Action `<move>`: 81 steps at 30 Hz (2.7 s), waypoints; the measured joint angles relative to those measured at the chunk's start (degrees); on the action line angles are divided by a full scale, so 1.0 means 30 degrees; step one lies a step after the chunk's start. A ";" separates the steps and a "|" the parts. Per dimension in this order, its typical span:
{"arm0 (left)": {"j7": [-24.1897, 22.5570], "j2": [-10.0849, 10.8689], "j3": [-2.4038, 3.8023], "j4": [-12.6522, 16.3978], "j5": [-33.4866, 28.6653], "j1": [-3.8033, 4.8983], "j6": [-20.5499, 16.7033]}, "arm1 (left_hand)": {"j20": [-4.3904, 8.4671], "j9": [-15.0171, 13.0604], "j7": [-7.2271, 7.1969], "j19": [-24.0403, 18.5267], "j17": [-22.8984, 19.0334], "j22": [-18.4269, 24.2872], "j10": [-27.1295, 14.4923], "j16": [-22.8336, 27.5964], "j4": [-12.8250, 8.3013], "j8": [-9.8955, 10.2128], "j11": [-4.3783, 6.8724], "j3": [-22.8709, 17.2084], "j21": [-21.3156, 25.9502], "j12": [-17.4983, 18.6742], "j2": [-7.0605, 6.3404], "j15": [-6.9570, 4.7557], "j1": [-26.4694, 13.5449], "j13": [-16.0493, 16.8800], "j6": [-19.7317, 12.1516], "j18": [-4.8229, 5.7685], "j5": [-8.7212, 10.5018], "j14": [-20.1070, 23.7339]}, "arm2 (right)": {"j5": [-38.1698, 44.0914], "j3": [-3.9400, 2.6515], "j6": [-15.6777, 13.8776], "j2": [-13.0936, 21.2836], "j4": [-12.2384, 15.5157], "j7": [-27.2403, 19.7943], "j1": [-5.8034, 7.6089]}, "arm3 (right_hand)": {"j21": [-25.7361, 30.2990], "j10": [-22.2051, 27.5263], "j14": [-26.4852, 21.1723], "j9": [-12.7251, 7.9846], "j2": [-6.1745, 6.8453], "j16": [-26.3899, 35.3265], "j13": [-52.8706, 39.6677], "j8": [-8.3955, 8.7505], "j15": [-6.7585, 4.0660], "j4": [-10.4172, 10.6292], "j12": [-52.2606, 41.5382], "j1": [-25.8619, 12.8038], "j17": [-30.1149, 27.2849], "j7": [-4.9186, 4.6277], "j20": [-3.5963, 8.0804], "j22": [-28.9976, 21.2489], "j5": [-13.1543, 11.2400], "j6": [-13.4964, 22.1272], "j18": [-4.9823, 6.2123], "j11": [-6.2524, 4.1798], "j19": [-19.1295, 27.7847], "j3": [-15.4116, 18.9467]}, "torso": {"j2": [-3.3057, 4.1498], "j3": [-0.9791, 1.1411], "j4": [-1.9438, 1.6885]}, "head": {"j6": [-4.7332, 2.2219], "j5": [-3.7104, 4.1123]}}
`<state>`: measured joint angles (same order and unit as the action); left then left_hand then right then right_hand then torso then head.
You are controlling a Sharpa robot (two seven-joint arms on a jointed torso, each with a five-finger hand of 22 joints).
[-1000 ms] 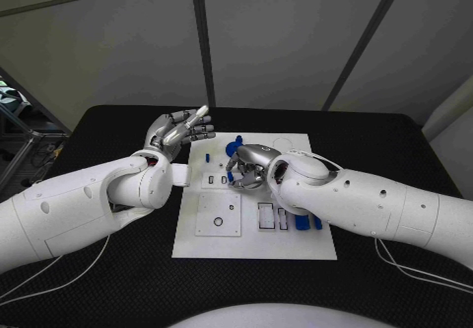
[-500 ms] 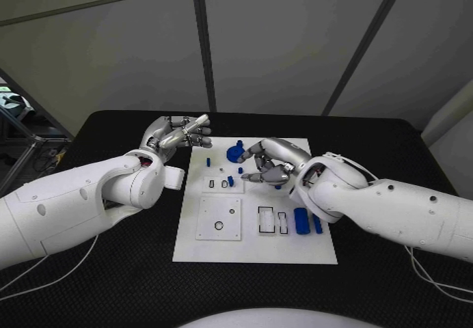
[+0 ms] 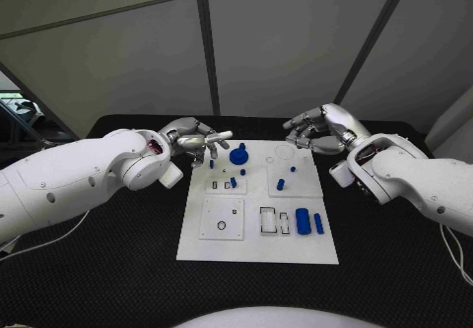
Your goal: Assemble the parts on the task board
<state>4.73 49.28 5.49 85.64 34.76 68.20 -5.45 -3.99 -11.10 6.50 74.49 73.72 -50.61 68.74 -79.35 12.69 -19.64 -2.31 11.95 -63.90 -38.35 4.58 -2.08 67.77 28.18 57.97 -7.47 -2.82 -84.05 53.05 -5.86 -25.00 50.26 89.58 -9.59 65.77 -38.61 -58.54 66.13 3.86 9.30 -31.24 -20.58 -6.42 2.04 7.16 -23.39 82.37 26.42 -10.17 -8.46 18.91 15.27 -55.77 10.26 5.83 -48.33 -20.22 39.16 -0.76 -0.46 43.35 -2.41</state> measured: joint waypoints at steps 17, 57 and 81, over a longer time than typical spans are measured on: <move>0.7220 -0.3346 -0.2308 -0.2486 0.6646 0.2325 0.4220 | 0.0301 -0.3685 -0.0677 0.0371 0.0409 -0.3495 -0.0879 -0.2549 0.0565 -0.3962 0.0627 0.1341 -0.2630 -0.6621 0.0697 -0.0232 0.0085 0.6382 -0.1578 0.0010 -0.0003 0.0032 | -0.3639 -0.0040 0.0468 -0.0139 -0.2107 -0.1542 0.0208 | 0.6056 -0.1093 -0.0491 0.0002 0.0138 0.8058 0.5636 0.0819 0.1440 -0.0651 0.4044 -0.0544 -0.3870 -0.0365 -0.1652 -0.3692 0.0404 -0.0230 -0.0002 0.0754 0.1172 -0.0358 | -0.0456 0.0190 -0.0009 | 0.0286 -0.0201; 0.8616 -0.5451 -0.3057 -0.3946 0.7849 0.2518 0.6890 | 0.0382 -0.4432 -0.0562 0.2513 0.0403 -0.7071 -0.1401 -0.2548 0.0404 -0.4420 0.0632 0.1390 -0.4815 -0.5926 0.1043 -0.0232 0.0185 0.5801 -0.2025 0.0010 -0.0005 0.0033 | -0.4157 -0.0041 0.0214 -0.0651 -0.2964 -0.1644 0.0226 | 0.8158 -0.0889 -0.0478 -0.0011 0.0205 0.9146 0.5677 0.0817 0.1710 -0.0836 0.4939 -0.0929 -0.5206 -0.0934 -0.2025 -0.5034 0.0569 0.0225 -0.0004 0.1231 0.0433 -0.0334 | -0.0366 0.0132 -0.0011 | 0.0802 -0.0046; 0.8648 -0.5972 -0.3190 -0.4378 0.7867 0.2503 0.7365 | 0.0369 -0.4688 -0.0632 0.2637 0.0400 -0.7199 -0.1402 -0.2548 0.0166 -0.4552 0.0631 0.1257 -0.4852 -0.6056 0.1368 -0.0231 0.0513 0.5884 -0.2094 0.0007 -0.0005 0.0033 | -0.4153 -0.0041 0.0237 -0.0774 -0.3042 -0.1462 0.0226 | 0.8380 -0.0820 -0.0546 -0.0009 0.0185 0.9145 0.5674 0.0817 0.1778 -0.0889 0.4938 -0.0947 -0.5339 -0.1002 -0.2092 -0.5063 0.0642 0.0293 -0.0007 0.1298 0.0367 -0.0280 | -0.0350 0.0117 -0.0027 | 0.0963 0.0104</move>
<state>30.67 31.37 -4.08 72.51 58.36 75.71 16.64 -2.88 -25.17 4.60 82.41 74.92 -72.21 64.53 -86.99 13.19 -33.29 -0.41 15.72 -78.45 -56.52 8.69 -2.77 69.31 45.84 51.69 -7.45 -2.84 -83.95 40.59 -5.99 -24.28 47.94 80.45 -13.98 66.45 -13.47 -61.00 64.50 3.84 9.85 -3.80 -3.56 -3.97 7.37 4.49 -8.57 79.53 10.41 -13.18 -14.74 3.72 17.20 -54.90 10.24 9.73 -47.23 -21.06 38.11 -0.41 -0.54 46.24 -2.09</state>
